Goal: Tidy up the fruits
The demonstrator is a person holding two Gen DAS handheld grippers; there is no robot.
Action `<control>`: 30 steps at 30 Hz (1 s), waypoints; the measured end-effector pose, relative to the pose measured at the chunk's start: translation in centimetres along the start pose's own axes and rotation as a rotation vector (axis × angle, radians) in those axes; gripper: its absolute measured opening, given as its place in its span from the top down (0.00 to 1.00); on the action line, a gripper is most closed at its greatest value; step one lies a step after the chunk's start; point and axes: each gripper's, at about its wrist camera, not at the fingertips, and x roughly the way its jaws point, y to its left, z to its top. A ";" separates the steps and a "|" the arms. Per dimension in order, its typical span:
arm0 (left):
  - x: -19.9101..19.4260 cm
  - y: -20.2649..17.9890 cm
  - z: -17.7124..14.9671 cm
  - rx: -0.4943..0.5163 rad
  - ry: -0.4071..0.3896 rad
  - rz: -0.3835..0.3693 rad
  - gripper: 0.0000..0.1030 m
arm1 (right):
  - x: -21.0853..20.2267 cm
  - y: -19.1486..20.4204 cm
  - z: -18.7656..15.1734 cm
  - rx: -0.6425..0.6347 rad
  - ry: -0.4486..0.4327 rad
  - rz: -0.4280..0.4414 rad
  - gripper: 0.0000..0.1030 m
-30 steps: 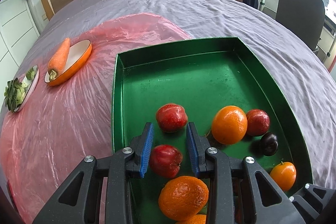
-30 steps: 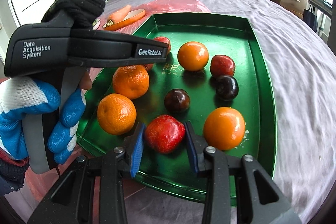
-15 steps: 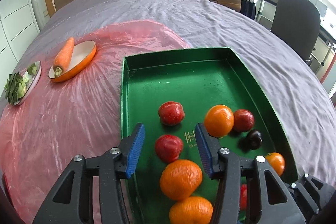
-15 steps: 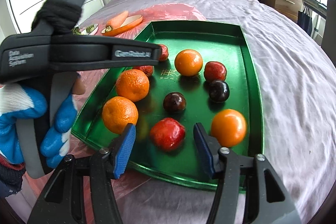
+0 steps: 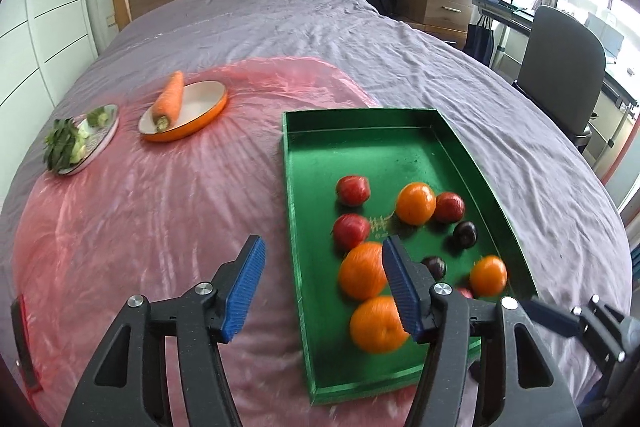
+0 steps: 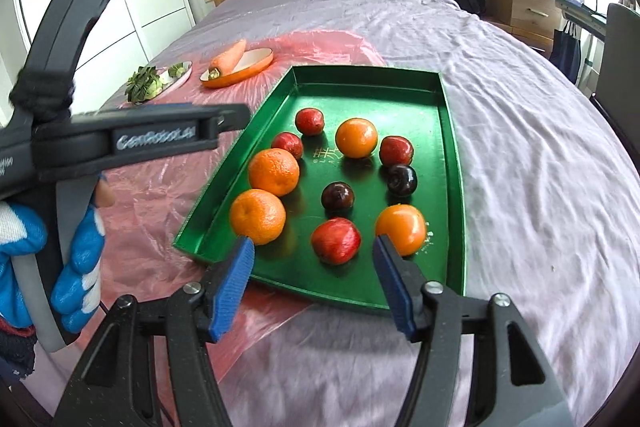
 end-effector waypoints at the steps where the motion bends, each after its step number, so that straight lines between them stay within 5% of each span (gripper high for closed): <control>1: -0.6 0.3 -0.4 -0.003 -0.002 -0.001 0.46 | -0.3 0.1 0.0 -0.001 -0.003 0.000 0.00; 30: -15.7 10.1 -9.7 -0.164 -0.102 0.167 0.44 | -8.6 9.0 -2.0 -0.071 -0.088 0.044 0.00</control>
